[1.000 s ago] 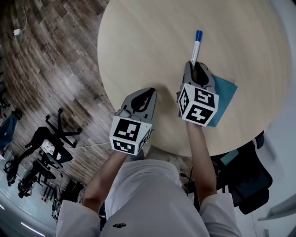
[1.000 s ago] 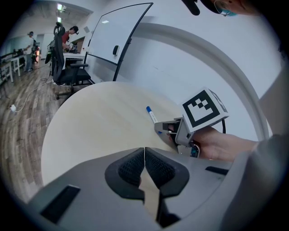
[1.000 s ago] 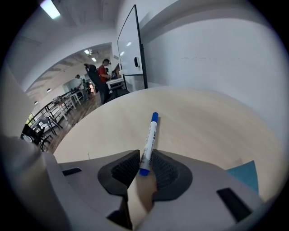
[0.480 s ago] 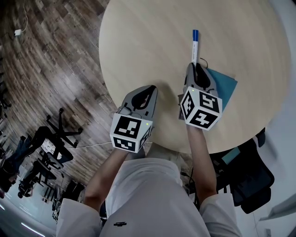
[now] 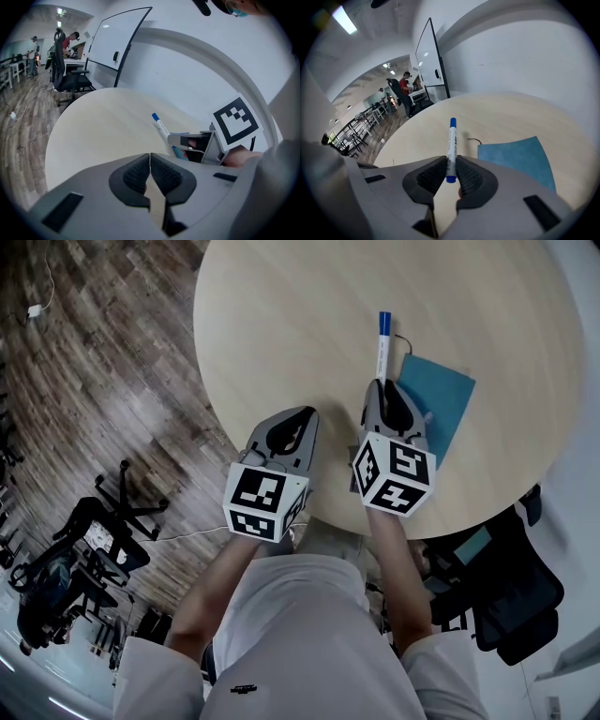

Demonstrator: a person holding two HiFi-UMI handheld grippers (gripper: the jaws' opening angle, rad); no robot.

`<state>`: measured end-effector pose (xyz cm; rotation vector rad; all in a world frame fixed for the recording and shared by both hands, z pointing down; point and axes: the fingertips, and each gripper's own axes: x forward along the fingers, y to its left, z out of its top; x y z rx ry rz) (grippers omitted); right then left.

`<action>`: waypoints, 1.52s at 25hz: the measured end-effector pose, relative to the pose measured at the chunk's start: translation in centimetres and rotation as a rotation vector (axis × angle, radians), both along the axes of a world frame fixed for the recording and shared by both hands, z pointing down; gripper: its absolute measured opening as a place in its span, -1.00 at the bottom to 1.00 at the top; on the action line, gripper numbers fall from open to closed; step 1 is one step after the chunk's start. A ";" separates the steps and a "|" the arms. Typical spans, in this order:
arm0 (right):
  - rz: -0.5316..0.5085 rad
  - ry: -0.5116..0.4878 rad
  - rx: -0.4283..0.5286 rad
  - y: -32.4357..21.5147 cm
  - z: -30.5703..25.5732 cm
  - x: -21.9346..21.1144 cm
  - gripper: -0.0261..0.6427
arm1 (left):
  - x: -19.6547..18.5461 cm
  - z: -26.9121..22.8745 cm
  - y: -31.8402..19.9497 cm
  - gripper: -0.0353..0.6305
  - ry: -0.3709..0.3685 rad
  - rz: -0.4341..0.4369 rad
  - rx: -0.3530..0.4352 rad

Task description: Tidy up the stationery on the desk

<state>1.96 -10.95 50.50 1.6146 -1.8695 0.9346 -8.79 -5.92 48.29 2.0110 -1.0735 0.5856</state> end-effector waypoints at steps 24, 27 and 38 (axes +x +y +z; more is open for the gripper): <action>0.138 -0.001 -0.106 8.8 2.5 2.6 -0.65 | 2.1 1.3 6.1 -0.82 -0.010 0.082 -0.043; 0.153 -0.004 -0.119 9.2 2.8 2.6 -0.65 | 2.0 1.2 6.2 -0.82 -0.012 0.092 -0.044; 0.158 0.022 -0.119 9.4 2.9 3.0 -0.65 | 2.0 1.2 6.6 -0.82 -0.018 0.104 -0.047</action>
